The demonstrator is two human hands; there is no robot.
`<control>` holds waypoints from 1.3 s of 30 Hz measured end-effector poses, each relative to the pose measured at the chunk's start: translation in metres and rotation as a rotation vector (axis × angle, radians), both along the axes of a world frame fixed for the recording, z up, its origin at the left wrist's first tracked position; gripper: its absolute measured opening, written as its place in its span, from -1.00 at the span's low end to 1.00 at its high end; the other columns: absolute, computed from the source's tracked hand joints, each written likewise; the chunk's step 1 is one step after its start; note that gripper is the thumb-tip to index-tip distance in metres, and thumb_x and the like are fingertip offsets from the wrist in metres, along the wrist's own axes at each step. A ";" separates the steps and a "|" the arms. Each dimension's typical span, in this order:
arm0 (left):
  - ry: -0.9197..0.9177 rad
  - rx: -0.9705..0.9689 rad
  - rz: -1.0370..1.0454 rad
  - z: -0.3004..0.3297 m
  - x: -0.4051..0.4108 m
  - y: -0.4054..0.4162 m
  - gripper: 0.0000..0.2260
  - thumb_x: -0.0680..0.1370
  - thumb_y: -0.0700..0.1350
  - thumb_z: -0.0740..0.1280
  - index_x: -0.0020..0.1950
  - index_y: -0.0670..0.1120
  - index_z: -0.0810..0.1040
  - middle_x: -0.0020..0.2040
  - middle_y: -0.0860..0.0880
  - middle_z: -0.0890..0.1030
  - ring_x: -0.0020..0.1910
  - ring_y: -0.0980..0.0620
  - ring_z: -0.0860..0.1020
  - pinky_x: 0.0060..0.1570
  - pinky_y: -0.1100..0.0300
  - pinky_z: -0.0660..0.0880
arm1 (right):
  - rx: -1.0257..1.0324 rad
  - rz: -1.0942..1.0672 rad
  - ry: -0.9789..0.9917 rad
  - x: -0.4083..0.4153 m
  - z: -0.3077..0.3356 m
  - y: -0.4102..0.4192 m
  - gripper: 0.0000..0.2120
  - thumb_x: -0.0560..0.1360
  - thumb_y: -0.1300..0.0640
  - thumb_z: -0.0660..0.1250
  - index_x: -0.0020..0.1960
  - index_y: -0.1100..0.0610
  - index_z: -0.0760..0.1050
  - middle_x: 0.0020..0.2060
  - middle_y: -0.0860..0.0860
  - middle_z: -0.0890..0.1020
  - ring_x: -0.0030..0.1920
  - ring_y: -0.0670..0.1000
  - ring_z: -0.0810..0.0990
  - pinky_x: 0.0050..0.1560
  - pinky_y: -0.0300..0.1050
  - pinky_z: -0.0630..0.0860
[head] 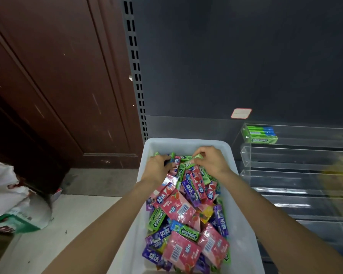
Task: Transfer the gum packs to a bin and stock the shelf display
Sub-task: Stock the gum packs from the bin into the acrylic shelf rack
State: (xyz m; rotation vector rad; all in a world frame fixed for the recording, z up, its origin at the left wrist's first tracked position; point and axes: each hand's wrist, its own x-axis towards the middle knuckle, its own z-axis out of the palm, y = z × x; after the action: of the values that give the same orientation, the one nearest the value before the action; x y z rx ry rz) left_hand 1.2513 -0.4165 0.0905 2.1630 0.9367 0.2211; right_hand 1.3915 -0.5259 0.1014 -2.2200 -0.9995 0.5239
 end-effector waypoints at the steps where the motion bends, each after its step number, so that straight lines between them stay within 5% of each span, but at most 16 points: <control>1: -0.026 0.001 0.016 0.002 -0.001 0.000 -0.79 0.58 -0.15 0.28 0.14 -0.21 0.59 -0.05 -0.17 0.67 -0.18 -0.03 0.61 -0.21 0.30 0.49 | 0.039 -0.019 0.014 0.001 0.002 -0.003 -0.90 0.42 0.17 0.44 -0.09 0.17 0.59 -0.23 -0.01 0.57 -0.21 -0.07 0.53 -0.19 -0.23 0.38; 6: -0.207 -0.049 0.090 0.019 -0.003 0.000 -0.80 0.60 -0.16 0.23 0.08 -0.23 0.59 -0.06 -0.10 0.66 -0.15 0.03 0.64 -0.08 0.25 0.52 | 0.303 -0.161 0.275 0.003 0.016 -0.022 -0.89 0.47 0.27 0.38 -0.17 0.11 0.50 -0.16 0.28 0.61 -0.38 -0.13 0.65 -0.26 -0.25 0.58; 10: -0.393 -0.164 0.130 0.035 0.008 -0.013 -0.84 0.60 -0.16 0.22 -0.03 -0.17 0.58 -0.18 -0.05 0.65 -0.19 0.00 0.64 -0.09 0.04 0.57 | 0.472 -0.219 0.391 0.011 0.040 -0.046 -0.92 0.48 0.35 0.34 -0.12 0.20 0.50 -0.16 0.16 0.60 -0.37 -0.11 0.65 -0.26 -0.32 0.58; 13: -0.539 -0.281 0.154 0.054 0.026 -0.034 -0.90 0.60 -0.21 0.22 -0.03 -0.12 0.53 -0.16 -0.09 0.65 -0.25 0.15 0.66 -0.07 0.22 0.58 | 0.580 -0.250 0.442 0.023 0.060 -0.070 -0.90 0.50 0.41 0.28 0.00 0.31 0.49 -0.15 0.17 0.57 -0.34 -0.11 0.66 -0.20 -0.33 0.59; 16: -0.612 -0.316 0.106 0.074 0.051 -0.061 -0.87 0.57 -0.29 0.24 0.05 -0.17 0.55 -0.21 -0.05 0.64 -0.27 0.23 0.64 -0.17 0.42 0.52 | 0.655 -0.299 0.386 0.046 0.075 -0.099 -0.87 0.48 0.43 0.28 0.00 0.29 0.52 -0.15 0.09 0.58 -0.28 -0.10 0.67 -0.18 -0.33 0.59; 20: -0.697 -0.329 0.056 0.095 0.091 -0.100 -0.84 0.53 -0.34 0.30 0.07 -0.19 0.57 -0.15 -0.06 0.64 -0.26 0.20 0.64 -0.10 0.36 0.54 | 0.628 -0.345 0.225 0.091 0.084 -0.140 -0.84 0.44 0.34 0.39 -0.12 0.09 0.60 -0.20 0.05 0.64 -0.16 0.03 0.63 -0.06 -0.12 0.58; 24: -0.749 -0.305 0.079 0.104 0.131 -0.139 -0.86 0.52 -0.35 0.30 0.03 -0.21 0.58 -0.17 -0.03 0.63 -0.28 0.18 0.64 -0.04 0.25 0.56 | 0.553 -0.315 0.141 0.140 0.086 -0.173 -0.89 0.42 0.29 0.43 -0.09 0.12 0.59 -0.21 0.00 0.65 -0.21 -0.09 0.59 -0.20 -0.41 0.48; 30: -0.665 -0.232 0.282 0.105 0.174 -0.173 -0.91 0.49 -0.27 0.38 -0.04 -0.12 0.59 -0.28 -0.02 0.62 -0.39 0.20 0.59 -0.08 0.17 0.52 | 0.464 -0.180 0.056 0.194 0.082 -0.196 -0.84 0.45 0.34 0.37 -0.09 0.10 0.57 -0.16 -0.01 0.64 -0.15 -0.10 0.59 -0.23 -0.50 0.41; 33: -0.622 -0.195 0.338 0.108 0.182 -0.181 -0.88 0.50 -0.23 0.38 0.03 -0.13 0.60 -0.27 -0.01 0.63 -0.28 0.12 0.60 -0.11 0.26 0.50 | 0.441 -0.148 0.000 0.207 0.081 -0.196 -0.86 0.44 0.32 0.39 -0.13 0.09 0.58 -0.20 -0.05 0.63 -0.15 -0.06 0.58 -0.19 -0.40 0.39; 39: -0.621 -0.206 0.363 0.117 0.186 -0.184 -0.91 0.51 -0.22 0.37 -0.03 -0.05 0.57 -0.21 -0.05 0.63 -0.15 0.00 0.61 0.04 0.15 0.50 | 0.358 -0.122 -0.126 0.216 0.070 -0.183 -0.86 0.44 0.32 0.38 -0.12 0.10 0.60 -0.15 0.04 0.63 -0.17 -0.07 0.53 -0.26 -0.53 0.34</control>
State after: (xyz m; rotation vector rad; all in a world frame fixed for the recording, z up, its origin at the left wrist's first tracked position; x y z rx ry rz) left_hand 1.4369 -0.6008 0.2074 1.5696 0.9191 0.8754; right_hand 1.6077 -0.7086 0.1714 -1.9925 -0.9314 0.1366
